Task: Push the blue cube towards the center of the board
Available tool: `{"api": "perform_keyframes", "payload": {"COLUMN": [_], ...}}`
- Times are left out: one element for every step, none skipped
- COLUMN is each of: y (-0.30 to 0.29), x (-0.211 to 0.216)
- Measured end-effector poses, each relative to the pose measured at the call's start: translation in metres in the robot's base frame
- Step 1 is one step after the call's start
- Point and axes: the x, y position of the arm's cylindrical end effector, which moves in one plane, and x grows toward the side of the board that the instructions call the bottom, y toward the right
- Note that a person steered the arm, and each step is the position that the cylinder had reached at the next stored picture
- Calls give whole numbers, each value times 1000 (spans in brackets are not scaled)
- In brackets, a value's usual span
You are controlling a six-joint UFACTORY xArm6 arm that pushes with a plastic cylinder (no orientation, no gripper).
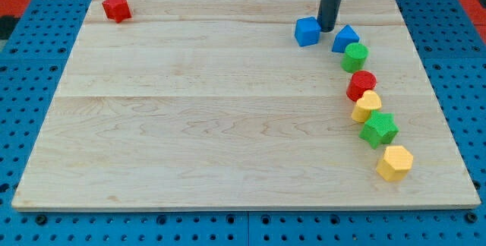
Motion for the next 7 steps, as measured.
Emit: {"api": "perform_keyframes", "payload": {"y": [-9, -19, -32, -58, -92, -121, -148], "x": [6, 14, 27, 29, 29, 29, 29]}}
